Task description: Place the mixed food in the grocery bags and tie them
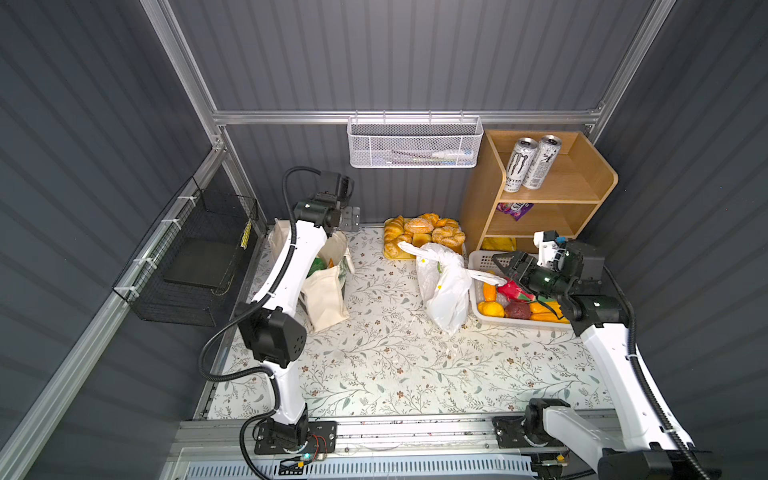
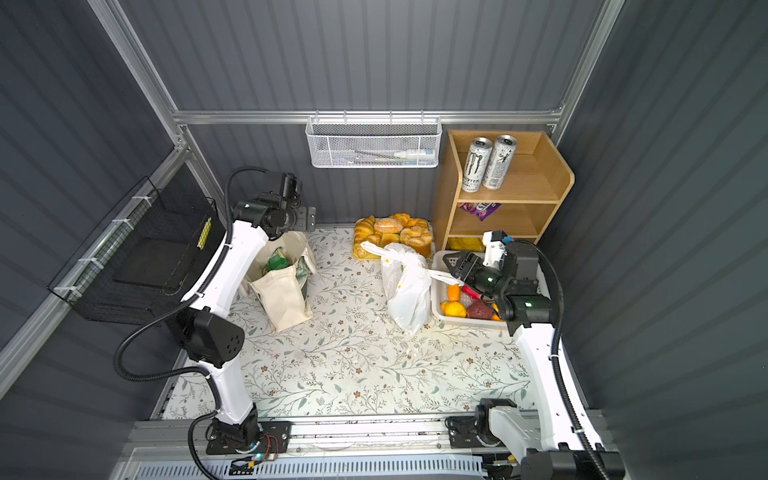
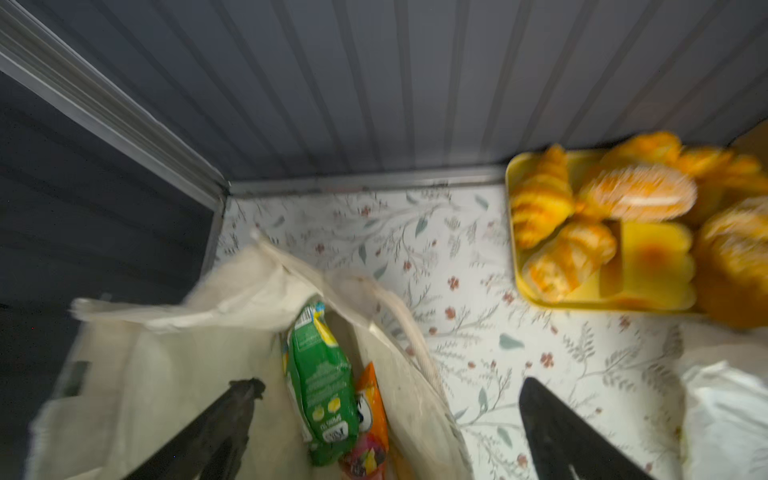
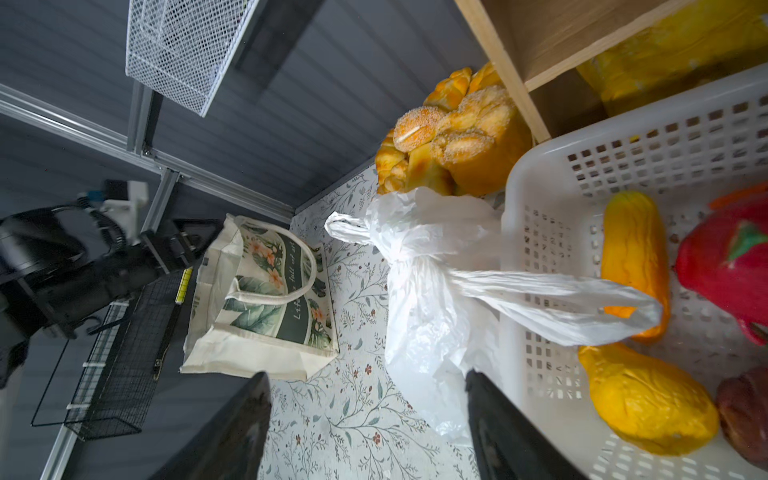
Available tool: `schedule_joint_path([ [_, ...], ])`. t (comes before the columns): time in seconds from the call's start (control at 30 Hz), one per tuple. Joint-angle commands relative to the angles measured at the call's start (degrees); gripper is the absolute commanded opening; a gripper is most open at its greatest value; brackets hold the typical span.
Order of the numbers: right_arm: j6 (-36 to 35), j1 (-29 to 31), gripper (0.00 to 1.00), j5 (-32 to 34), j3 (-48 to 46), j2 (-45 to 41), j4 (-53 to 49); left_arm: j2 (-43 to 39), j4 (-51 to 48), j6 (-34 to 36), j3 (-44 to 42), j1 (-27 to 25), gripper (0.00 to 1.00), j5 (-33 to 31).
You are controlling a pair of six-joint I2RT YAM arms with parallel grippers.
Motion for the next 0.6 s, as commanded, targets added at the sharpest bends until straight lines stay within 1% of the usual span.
schedule_joint_path([
  [0.0,-0.82,0.64,0.75,1.36,-1.18,-0.07,0.31,1.73,-7.64,1.32,2.64,0.35,1.0,1.42],
  [0.13,-0.52,0.78,0.75,1.09,-2.5,-0.22,0.55,5.3,-9.77,1.41,4.15,0.35,0.99,0.89],
  [0.23,-0.87,0.74,0.75,1.26,-2.53,-0.24,0.57,5.21,-9.5,1.23,2.59,0.35,0.86,2.26],
  [0.27,-0.84,0.77,0.75,1.2,-2.38,-0.16,0.55,4.64,-9.17,1.12,1.77,0.35,0.75,3.38],
  [0.37,-0.89,0.75,0.75,0.92,-1.92,0.34,0.55,2.75,-8.39,0.76,-0.68,0.05,0.37,6.7],
  [0.4,-0.92,0.82,0.75,0.79,-1.68,0.64,0.55,2.01,-8.33,0.75,-1.38,-0.36,0.27,7.69],
  [0.43,-0.98,0.85,0.75,0.68,-1.57,0.88,0.57,1.22,-8.3,0.92,-2.06,-0.94,0.21,8.28],
  [0.47,-1.11,0.86,0.75,0.66,-1.39,1.2,0.55,0.41,-8.36,1.17,-2.78,-1.92,0.12,8.55],
  [0.5,-1.16,0.82,0.75,0.7,-1.37,1.36,0.58,-0.08,-8.85,1.39,-3.09,-2.95,0.05,8.59],
  [0.53,-1.18,0.89,0.75,0.65,-1.37,1.58,0.55,-0.47,-9.37,1.49,-3.21,-4.03,0.0,8.69],
  [0.57,-1.2,0.91,0.75,0.71,-1.41,1.9,2.03,-0.79,-10.06,1.49,-3.31,-5.24,0.0,8.64],
])
